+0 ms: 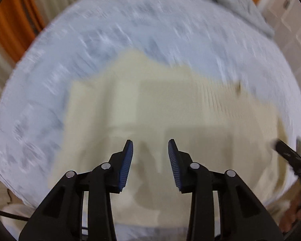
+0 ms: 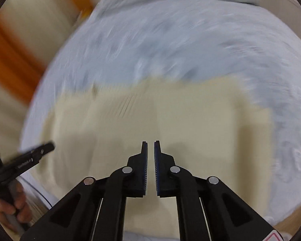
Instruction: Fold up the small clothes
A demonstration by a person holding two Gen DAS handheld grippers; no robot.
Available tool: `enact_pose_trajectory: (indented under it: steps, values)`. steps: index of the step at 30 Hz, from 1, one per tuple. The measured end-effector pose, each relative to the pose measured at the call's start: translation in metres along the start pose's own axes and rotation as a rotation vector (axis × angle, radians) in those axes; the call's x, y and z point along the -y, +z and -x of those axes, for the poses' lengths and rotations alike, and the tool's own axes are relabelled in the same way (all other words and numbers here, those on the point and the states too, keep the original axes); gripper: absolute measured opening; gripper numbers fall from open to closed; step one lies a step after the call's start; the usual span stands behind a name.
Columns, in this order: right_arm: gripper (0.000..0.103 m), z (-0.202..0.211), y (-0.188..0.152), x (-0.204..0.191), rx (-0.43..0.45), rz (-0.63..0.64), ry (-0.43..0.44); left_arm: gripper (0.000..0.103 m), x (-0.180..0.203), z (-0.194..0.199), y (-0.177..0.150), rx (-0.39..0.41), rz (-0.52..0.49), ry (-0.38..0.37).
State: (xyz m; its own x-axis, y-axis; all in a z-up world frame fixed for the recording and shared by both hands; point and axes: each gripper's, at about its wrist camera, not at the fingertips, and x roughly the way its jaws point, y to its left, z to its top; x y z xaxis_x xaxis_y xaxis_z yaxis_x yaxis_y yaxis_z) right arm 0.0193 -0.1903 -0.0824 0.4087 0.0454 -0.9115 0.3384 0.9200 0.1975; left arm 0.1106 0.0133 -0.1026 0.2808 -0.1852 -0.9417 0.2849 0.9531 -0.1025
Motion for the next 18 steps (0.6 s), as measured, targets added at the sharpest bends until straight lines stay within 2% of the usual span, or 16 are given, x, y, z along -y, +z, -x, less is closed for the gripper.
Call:
enact_pose_trajectory:
  steps: [1,3,4,6,8,10,11,13,15,16,18]
  values:
    - [0.003,-0.027,-0.004,-0.008,-0.067,0.050,-0.045,0.036,0.005,-0.012,-0.007,-0.025,-0.016,0.015]
    - [0.005,-0.033,-0.004,-0.019,-0.056,0.095,-0.108,0.038,0.008,-0.019,-0.016,0.012,-0.022,0.049]
    - [0.005,-0.022,-0.001,-0.023,-0.048,0.091,-0.104,0.039,0.007,-0.017,-0.016,0.019,-0.021,0.056]
    - [0.005,0.009,0.005,-0.029,0.017,0.047,0.006,0.039,0.002,-0.012,-0.014,-0.005,0.001,0.044]
    - [0.005,0.015,-0.001,-0.031,0.010,0.056,0.033,0.040,-0.006,-0.009,-0.013,-0.015,0.020,0.045]
    - [0.003,0.000,-0.012,-0.023,-0.046,0.083,-0.032,0.045,-0.015,-0.009,-0.020,-0.012,0.043,0.055]
    - [0.001,-0.021,-0.023,-0.014,-0.114,0.083,-0.096,0.045,-0.019,-0.009,-0.021,-0.011,0.059,0.047]
    - [0.002,-0.011,-0.028,-0.008,-0.072,0.018,-0.053,0.045,-0.028,-0.003,-0.028,-0.021,0.090,0.032]
    - [0.002,0.016,-0.027,-0.019,-0.020,-0.007,-0.002,0.044,-0.036,0.009,-0.035,-0.003,0.117,0.021]
    - [0.002,0.026,-0.027,-0.029,0.010,0.013,0.014,0.044,-0.042,0.015,-0.039,0.009,0.136,0.015]
    - [0.002,0.027,-0.029,-0.053,0.011,0.110,0.011,0.044,-0.057,0.026,-0.048,0.027,0.195,0.006]
